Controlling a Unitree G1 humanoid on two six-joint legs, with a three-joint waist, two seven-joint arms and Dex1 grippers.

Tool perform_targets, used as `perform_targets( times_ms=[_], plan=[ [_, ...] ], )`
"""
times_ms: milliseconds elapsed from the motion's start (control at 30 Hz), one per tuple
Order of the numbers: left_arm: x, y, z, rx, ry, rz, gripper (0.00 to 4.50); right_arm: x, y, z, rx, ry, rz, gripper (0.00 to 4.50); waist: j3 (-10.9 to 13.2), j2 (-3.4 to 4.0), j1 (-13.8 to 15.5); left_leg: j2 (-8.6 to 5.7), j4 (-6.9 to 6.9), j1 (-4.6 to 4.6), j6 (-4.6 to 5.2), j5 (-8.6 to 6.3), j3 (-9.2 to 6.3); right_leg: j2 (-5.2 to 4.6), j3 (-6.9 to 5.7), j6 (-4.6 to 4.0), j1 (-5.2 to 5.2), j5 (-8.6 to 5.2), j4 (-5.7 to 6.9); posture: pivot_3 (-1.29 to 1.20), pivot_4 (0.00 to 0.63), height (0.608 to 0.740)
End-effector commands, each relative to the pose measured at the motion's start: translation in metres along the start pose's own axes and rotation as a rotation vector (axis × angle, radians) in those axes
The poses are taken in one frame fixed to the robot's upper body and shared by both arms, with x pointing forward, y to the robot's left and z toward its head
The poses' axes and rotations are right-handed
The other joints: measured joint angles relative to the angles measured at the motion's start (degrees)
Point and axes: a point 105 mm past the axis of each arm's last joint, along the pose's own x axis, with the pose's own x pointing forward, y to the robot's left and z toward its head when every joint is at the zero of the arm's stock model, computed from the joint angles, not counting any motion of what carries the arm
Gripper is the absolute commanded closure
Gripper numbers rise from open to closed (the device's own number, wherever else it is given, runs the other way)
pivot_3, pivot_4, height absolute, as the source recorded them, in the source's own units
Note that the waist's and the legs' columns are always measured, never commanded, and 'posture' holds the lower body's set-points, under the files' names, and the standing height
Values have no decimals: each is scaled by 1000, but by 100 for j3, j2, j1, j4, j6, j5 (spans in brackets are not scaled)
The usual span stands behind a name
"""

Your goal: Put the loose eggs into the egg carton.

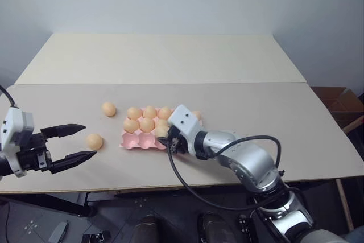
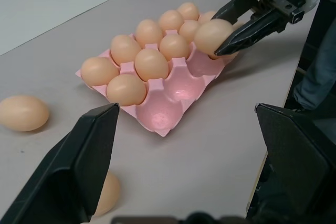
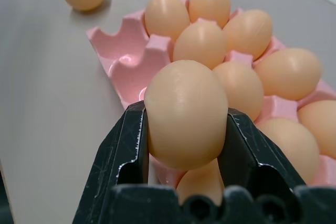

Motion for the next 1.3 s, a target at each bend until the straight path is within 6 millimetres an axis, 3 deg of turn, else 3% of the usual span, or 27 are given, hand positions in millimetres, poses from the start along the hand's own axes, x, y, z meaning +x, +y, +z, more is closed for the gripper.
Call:
perform_targets(
  times_ms=[33, 133, 333, 400, 567, 767, 900, 1100, 1300],
  plan=[
    [-3, 0, 11, 45, -5, 8, 0, -2, -8, 22, -34, -81, -57, 1719, 0, 0, -10, 0, 0, 0, 0, 0, 0, 0, 0, 0, -2, 0, 1, 0, 150, 740],
    [-3, -1, 11, 47, -6, 7, 0, -19, -19, 35, -27, -134, -84, 675, 0, 0, -12, 0, 0, -1, 0, 0, 0, 0, 1, 0, -2, 0, 1, 0, 150, 740],
    [-1, -1, 9, 41, -9, 1, 0, -65, -33, 54, -21, -245, -96, 675, 0, 0, 15, -1, 0, -5, -1, 0, 0, -2, -2, 1, -2, 0, -4, 0, 150, 740],
    [-2, 0, 8, 39, -7, 1, 0, -85, -44, 51, -20, -262, -106, 675, 0, 0, 18, 0, 0, -4, -1, 0, 0, -2, -3, 1, -2, 0, -4, 0, 150, 740],
    [-8, 6, 2, 12, -4, 37, 0, -138, -73, 13, -76, -204, -117, 675, 2, -2, 63, -4, 0, -2, -1, -2, -3, -6, -9, 3, 15, -3, -23, 0, 150, 740],
    [-19, 8, -14, -36, 10, 93, 0, -182, -91, -38, -96, -112, -91, 675, 2, -2, 0, 1, -1, 8, -1, -2, -1, 0, -5, 29, 19, -21, -20, 0, 150, 740],
    [-30, 15, -24, -77, 11, 182, 0, -189, -92, -49, -112, -87, -84, 675, 2, -1, -22, 5, -3, 22, 0, -2, 5, 5, 7, 31, 19, -28, -8, 0, 150, 740],
    [-52, 43, -34, -252, 75, 422, 0, -185, -89, -41, -137, -118, -61, 675, 3, -3, 22, 3, -3, 20, -1, -2, 5, 1, 10, 27, 19, -33, -10, 0, 150, 740],
    [-38, 44, -44, -394, 196, 425, 0, -179, -84, -36, -148, -147, -48, 675, 5, -3, 78, -3, -3, 15, -2, -3, 5, -5, 8, 20, 18, -15, -15, 0, 150, 740]
  ],
)
